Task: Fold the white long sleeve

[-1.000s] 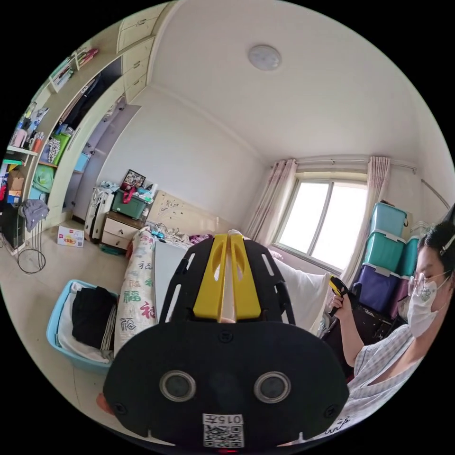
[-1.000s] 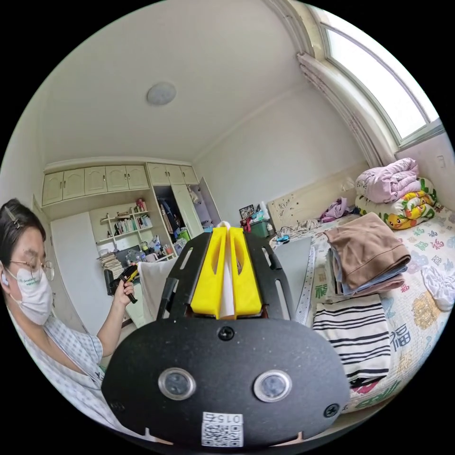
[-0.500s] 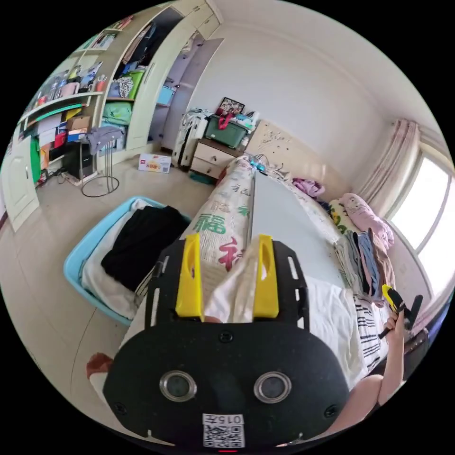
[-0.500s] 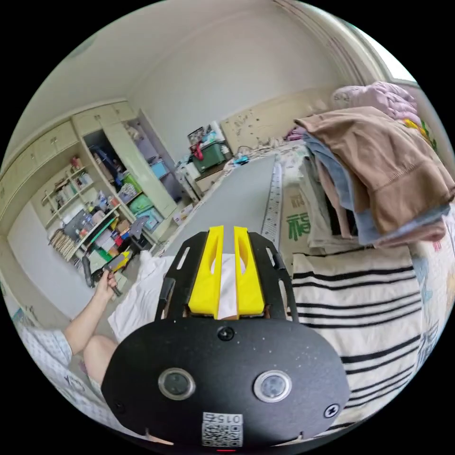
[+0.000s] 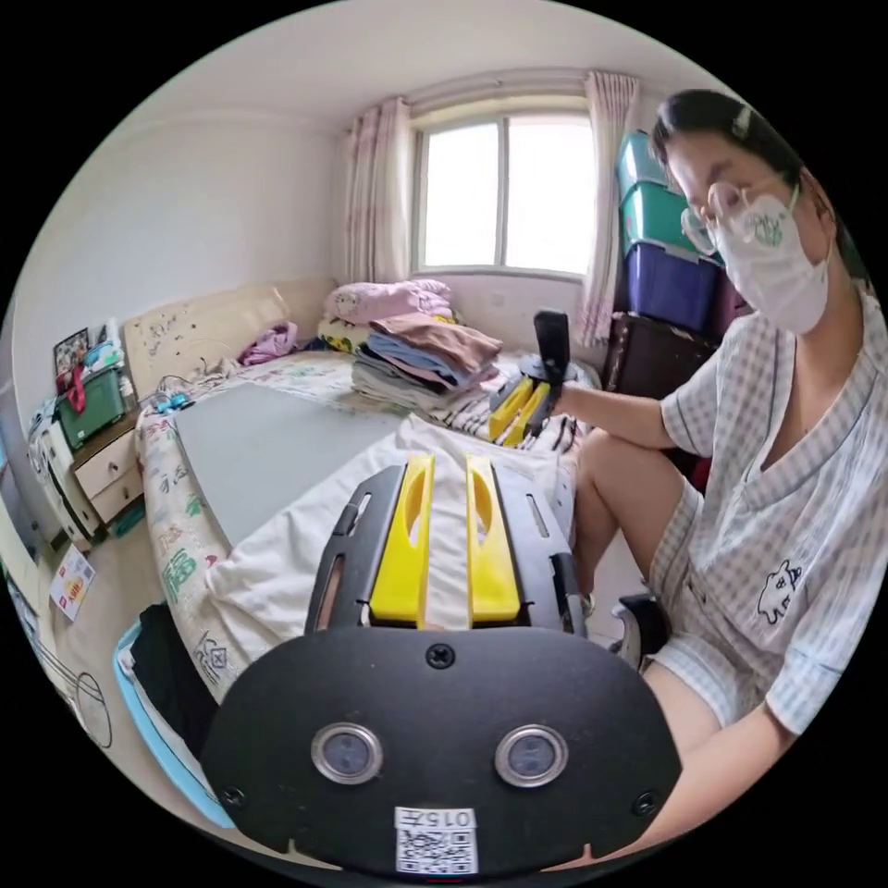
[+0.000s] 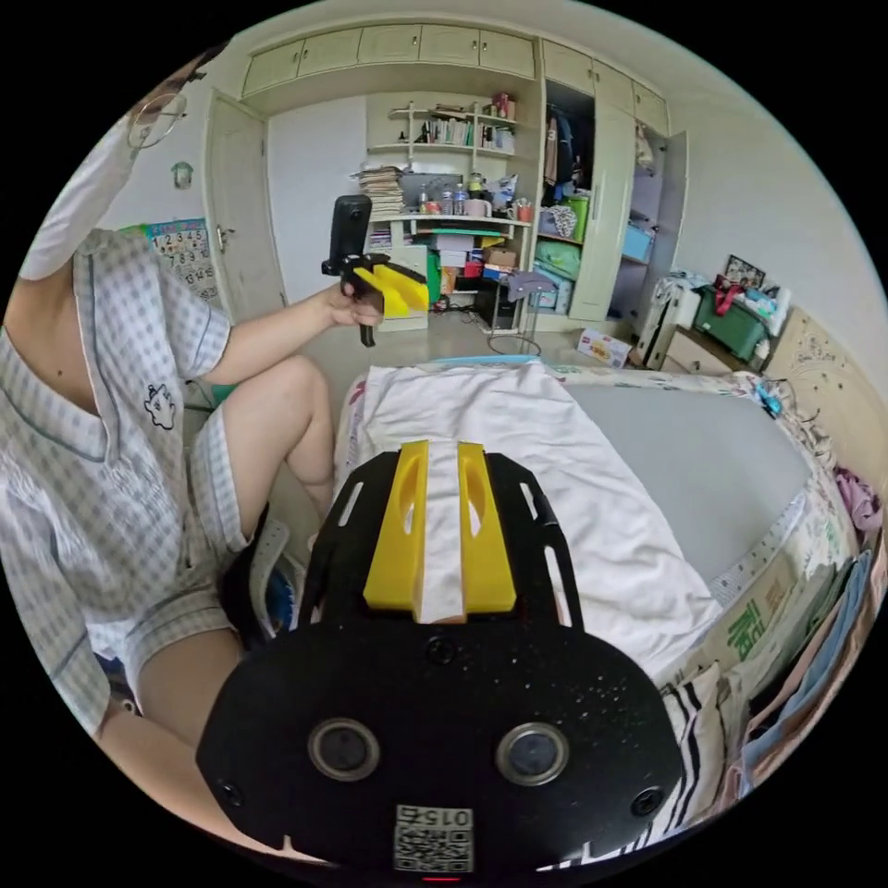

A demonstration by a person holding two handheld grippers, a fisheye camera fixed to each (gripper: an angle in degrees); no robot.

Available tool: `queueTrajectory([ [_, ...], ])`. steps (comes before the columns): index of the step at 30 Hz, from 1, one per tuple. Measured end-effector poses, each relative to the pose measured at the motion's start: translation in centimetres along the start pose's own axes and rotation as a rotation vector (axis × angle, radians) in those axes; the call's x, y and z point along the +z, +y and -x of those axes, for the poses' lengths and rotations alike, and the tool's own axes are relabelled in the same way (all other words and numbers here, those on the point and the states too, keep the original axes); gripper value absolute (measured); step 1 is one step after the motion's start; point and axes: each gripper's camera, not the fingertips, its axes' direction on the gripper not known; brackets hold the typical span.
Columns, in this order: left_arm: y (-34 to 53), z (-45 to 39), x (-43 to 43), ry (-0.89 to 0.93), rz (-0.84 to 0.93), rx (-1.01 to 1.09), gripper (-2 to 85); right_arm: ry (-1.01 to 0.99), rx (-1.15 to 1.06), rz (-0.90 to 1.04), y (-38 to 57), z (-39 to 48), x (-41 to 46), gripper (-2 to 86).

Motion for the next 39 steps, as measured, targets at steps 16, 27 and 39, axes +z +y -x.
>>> queueTrajectory([
  [16, 3.6, 0.1, 8.7, 0.177, 0.436, 0.024, 7.8, -0.085, 0.034, 0.278, 8.6, -1.0, 8.1, 8.6],
  [27, 1.2, 2.8, 8.7, 0.087, 0.404, -0.051, 1.9, 0.073, 0.001, 0.4, 11.2, -4.5, 10.5, 2.9],
  [39, 0.7, 8.3, 8.4, -0.128, 0.334, -0.258, 5.9, 0.112, 0.438, 0.222, 15.2, -17.2, 7.5, 8.0],
])
